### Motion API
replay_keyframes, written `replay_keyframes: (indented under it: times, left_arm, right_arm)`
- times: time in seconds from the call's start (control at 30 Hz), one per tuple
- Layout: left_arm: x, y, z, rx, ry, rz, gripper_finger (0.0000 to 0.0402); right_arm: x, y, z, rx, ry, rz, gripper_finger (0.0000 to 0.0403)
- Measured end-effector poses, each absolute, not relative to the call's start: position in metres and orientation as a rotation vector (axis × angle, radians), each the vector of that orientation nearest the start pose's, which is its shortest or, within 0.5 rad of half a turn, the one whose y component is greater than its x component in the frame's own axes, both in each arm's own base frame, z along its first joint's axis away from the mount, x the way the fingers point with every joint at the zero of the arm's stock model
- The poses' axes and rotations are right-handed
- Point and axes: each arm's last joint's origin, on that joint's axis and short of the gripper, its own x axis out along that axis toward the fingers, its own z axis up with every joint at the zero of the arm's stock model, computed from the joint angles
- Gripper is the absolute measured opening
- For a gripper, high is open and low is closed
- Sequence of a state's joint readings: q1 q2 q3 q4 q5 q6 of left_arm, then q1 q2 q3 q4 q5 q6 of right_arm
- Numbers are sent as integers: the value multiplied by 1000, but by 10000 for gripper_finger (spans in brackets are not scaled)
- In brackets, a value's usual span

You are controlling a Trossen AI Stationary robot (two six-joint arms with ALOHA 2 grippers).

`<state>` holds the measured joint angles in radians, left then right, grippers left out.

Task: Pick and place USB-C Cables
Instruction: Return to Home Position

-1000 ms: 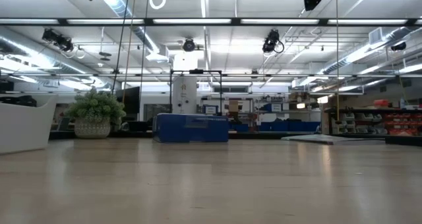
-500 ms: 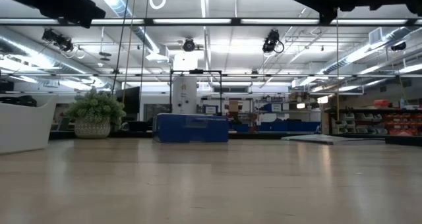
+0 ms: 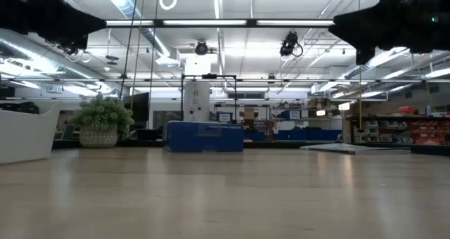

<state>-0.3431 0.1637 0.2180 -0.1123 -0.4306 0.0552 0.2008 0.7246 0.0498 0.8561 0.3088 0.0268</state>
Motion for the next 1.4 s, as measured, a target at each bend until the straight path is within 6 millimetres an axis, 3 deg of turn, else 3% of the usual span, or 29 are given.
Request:
replay_keyframes:
  times: [0.07, 0.23, 0.43, 0.9, 1.17, 1.4]
  left_arm:
    - [92, -20, 206, 73, 47, 89, 4]
    - [92, -19, 184, 75, 51, 127, 4]
    - [96, -17, 171, 64, -19, 247, 9]
    - [94, -16, 189, 179, -183, 276, 17]
    - [92, -17, 196, 316, -235, 270, 20]
    - [92, -17, 197, 336, -242, 268, 20]
  right_arm:
    - [139, 18, 180, 96, -189, -118, 114]
    - [140, 17, 179, 186, -176, -139, 114]
    - [140, 17, 179, 225, -177, -136, 114]
    - [140, 17, 179, 218, -176, -137, 114]
    - [140, 17, 179, 218, -176, -137, 114]
    - [140, 17, 179, 218, -176, -137, 114]
